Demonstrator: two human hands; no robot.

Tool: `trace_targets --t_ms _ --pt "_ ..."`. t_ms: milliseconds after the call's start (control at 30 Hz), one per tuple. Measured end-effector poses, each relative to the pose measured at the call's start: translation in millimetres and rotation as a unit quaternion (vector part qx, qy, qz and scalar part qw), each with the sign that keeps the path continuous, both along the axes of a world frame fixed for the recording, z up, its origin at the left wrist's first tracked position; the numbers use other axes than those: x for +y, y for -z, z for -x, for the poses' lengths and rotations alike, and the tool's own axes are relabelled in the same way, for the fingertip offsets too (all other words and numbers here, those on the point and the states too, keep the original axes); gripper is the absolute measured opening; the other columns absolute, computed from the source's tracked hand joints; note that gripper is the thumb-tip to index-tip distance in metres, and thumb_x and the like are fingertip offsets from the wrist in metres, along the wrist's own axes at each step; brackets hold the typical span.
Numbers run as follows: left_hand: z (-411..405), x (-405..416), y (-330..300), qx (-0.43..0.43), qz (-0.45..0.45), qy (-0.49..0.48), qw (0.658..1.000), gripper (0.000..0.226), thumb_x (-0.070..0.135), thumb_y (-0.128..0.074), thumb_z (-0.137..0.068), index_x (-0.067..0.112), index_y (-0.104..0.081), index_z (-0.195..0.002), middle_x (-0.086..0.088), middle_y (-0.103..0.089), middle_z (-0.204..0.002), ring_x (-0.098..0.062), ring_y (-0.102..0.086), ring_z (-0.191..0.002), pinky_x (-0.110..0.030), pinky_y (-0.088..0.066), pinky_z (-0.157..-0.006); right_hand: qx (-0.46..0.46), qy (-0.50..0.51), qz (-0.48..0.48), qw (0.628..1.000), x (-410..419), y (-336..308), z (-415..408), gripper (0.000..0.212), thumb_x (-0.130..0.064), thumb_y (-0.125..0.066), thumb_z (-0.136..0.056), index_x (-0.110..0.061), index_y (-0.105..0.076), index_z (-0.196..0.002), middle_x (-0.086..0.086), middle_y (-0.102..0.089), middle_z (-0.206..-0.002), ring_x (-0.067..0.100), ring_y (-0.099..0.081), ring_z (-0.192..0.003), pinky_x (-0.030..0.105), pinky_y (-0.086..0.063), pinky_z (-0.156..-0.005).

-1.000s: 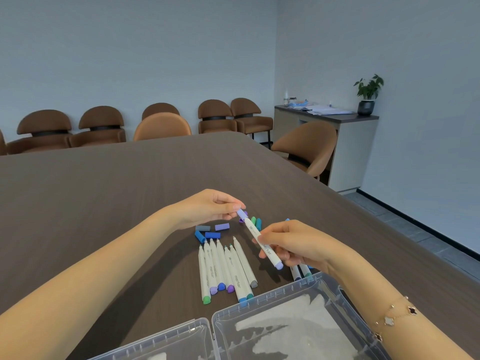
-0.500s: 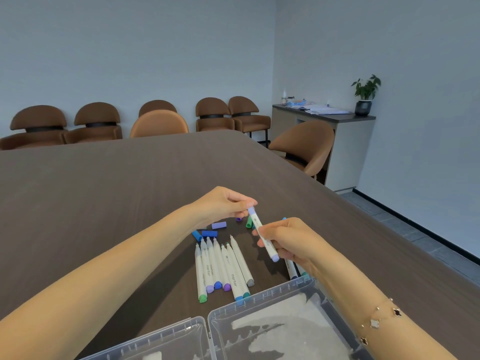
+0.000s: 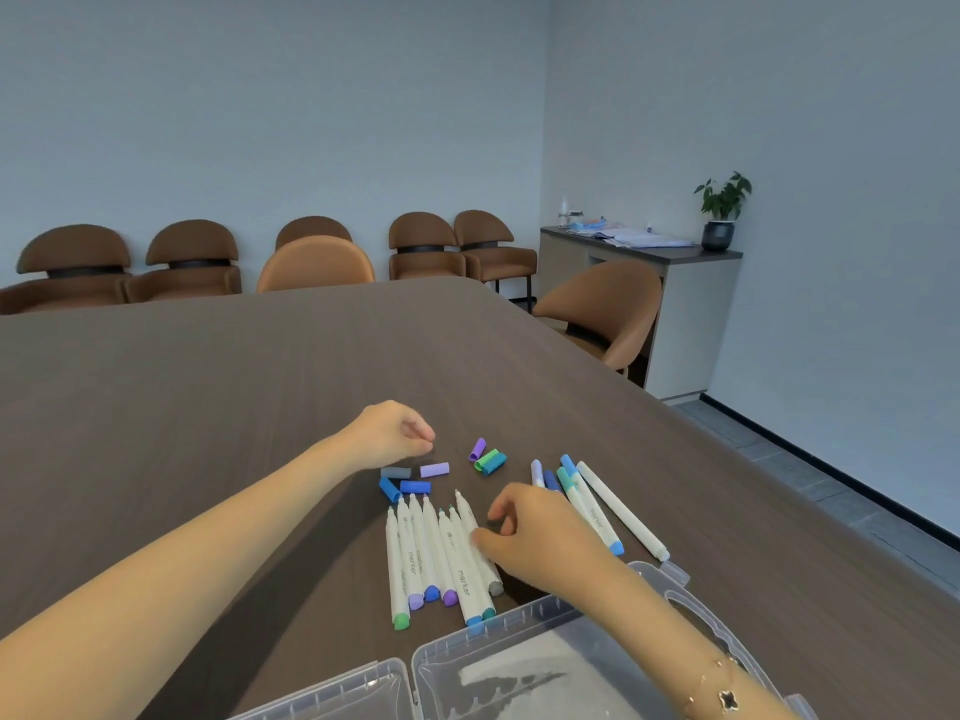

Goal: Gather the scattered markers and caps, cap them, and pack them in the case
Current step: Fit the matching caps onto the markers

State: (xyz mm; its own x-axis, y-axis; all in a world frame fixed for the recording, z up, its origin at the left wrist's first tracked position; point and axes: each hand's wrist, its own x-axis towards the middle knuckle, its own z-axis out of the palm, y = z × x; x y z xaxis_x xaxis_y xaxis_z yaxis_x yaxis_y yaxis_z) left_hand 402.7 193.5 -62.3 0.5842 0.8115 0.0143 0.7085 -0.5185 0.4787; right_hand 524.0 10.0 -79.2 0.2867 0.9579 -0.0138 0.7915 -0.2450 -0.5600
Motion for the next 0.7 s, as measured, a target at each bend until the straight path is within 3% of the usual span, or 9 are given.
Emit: trace_targets --t_ms 100,200,300,433,567,633,700 --pt "-2.2 5.5 0.0 0.046 0.002 -0.018 0.999 0.019 0.019 -0.059 -0.091 0.008 -0.069 -0.103 -0.007 -0.065 -0.110 -0.016 -0.061 -0.099 -0.021 -0.047 -0.077 0.028 -0.005 -0.005 1.000 1.0 2.1 -0.1 0.020 -0.030 -0.059 -0.090 -0.019 -0.059 -0.106 0.005 -0.067 -0.091 0.008 -0.056 -0.073 0.024 -0.052 -0.077" --pt "4.3 6.9 -12.8 0.137 0.035 -0.036 0.989 0.017 0.027 -0.061 -0.090 0.013 -0.067 -0.098 -0.002 -0.063 -0.110 -0.017 -0.060 -0.099 -0.024 -0.051 -0.077 0.027 -0.012 -0.003 1.000 0.4 1.5 0.0 0.018 -0.029 -0.058 -0.091 -0.017 -0.061 -0.104 0.006 -0.067 -0.092 0.009 -0.056 -0.073 0.024 -0.051 -0.076" --pt "16.1 6.4 -22.6 0.172 0.066 0.006 0.983 0.017 0.031 -0.064 -0.088 0.017 -0.066 -0.099 0.003 -0.062 -0.107 -0.016 -0.060 -0.101 -0.021 -0.051 -0.074 -0.002 -0.015 0.019 1.000 1.4 1.4 2.4 0.019 -0.027 -0.059 -0.089 -0.013 -0.061 -0.102 0.007 -0.064 -0.085 0.011 -0.055 -0.071 0.025 -0.051 -0.073" --pt "23.4 2.0 -15.1 0.160 0.064 0.038 0.984 0.014 0.032 -0.064 -0.089 0.020 -0.064 -0.096 0.006 -0.062 -0.100 -0.012 -0.060 -0.091 -0.018 -0.049 -0.068 -0.039 0.003 0.038 0.999 2.5 1.7 3.2 0.011 -0.026 -0.059 -0.087 -0.018 -0.053 -0.086 -0.002 -0.048 -0.066 0.007 -0.048 -0.060 0.016 -0.039 -0.055" --pt "21.8 3.5 -5.9 0.124 0.045 0.059 0.989 0.013 0.033 -0.063 -0.089 0.022 -0.063 -0.096 0.004 -0.064 -0.101 -0.007 -0.058 -0.088 -0.019 -0.048 -0.075 -0.039 0.027 0.070 0.996 2.4 0.1 -2.7 0.032 -0.029 -0.059 -0.086 -0.019 -0.042 -0.061 -0.002 -0.037 -0.056 0.007 -0.040 -0.051 0.016 -0.032 -0.051" --pt "20.8 1.2 -5.5 0.097 0.042 0.076 0.992 0.014 0.033 -0.061 -0.090 0.022 -0.061 -0.098 0.003 -0.063 -0.104 -0.009 -0.059 -0.094 -0.023 -0.049 -0.083 -0.031 0.032 0.082 0.996 1.4 -2.7 -9.5 0.032 -0.030 -0.059 -0.087 -0.018 -0.042 -0.062 -0.002 -0.036 -0.056 0.006 -0.037 -0.050 0.015 -0.033 -0.051" --pt "20.0 -1.6 -6.2 0.050 0.047 0.089 0.994 0.013 0.032 -0.061 -0.090 0.022 -0.059 -0.098 0.003 -0.064 -0.106 -0.011 -0.061 -0.098 -0.024 -0.051 -0.087 -0.004 0.028 0.089 0.996 -0.6 -7.3 -17.6 0.021 -0.030 -0.057 -0.088 -0.014 -0.052 -0.075 0.000 -0.042 -0.060 0.007 -0.040 -0.050 0.015 -0.036 -0.052"
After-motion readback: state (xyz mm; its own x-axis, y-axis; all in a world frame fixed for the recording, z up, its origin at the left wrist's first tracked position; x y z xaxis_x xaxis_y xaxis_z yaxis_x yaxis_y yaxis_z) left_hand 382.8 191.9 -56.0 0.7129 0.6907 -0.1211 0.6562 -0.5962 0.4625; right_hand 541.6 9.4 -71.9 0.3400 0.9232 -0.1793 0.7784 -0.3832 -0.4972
